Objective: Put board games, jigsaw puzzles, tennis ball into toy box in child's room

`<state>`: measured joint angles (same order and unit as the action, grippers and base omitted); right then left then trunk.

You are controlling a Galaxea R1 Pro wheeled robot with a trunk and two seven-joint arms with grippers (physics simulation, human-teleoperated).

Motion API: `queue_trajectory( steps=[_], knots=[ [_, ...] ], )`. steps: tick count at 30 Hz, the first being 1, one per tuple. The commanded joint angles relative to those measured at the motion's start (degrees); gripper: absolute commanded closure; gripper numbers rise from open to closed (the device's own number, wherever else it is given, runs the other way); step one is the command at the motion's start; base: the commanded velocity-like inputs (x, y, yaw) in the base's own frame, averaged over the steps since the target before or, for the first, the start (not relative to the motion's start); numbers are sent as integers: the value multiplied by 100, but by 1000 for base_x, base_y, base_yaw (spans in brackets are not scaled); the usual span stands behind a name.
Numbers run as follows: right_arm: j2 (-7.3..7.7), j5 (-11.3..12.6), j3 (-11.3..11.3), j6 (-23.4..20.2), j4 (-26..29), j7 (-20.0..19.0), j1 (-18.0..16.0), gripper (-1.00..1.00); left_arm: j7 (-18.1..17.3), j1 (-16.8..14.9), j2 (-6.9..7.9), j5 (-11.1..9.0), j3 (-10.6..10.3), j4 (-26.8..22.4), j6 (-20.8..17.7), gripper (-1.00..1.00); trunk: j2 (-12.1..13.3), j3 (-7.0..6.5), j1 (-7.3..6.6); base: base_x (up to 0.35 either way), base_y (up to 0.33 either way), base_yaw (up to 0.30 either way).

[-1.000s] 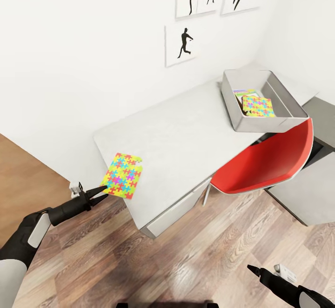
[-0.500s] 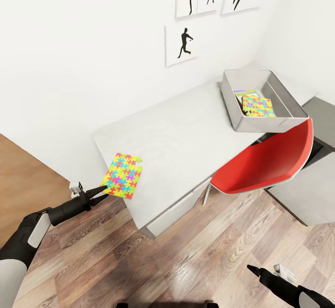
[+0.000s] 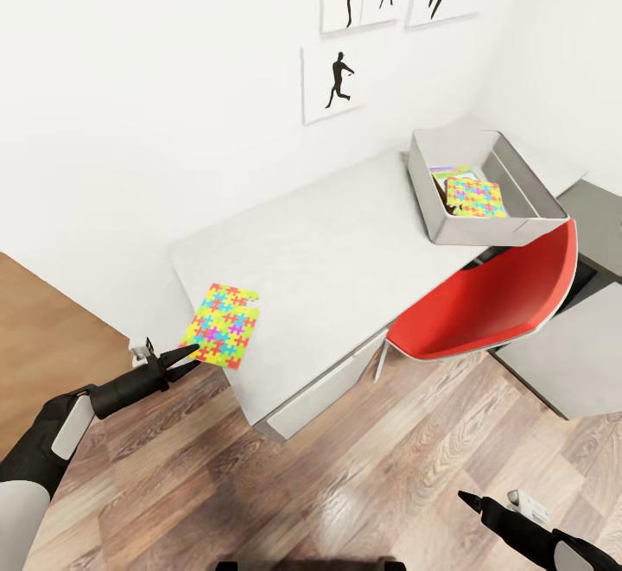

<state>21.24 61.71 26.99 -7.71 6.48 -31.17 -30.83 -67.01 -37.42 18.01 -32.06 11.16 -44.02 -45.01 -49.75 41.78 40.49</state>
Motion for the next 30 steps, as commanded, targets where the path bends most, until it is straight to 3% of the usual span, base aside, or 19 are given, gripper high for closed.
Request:
queue_trajectory(
  steps=[1,30],
  knots=[
    [3,60,25,-38,2,-13,-2,-100,-5,-2,1,-20,0,2,-43,-100,-4,4,1,0,-5,0],
    [-6,54,25,-38,2,-12,-3,-100,-48,-2,9,-49,18,-1,-52,-100,-4,4,1,39,0,0]
  ],
)
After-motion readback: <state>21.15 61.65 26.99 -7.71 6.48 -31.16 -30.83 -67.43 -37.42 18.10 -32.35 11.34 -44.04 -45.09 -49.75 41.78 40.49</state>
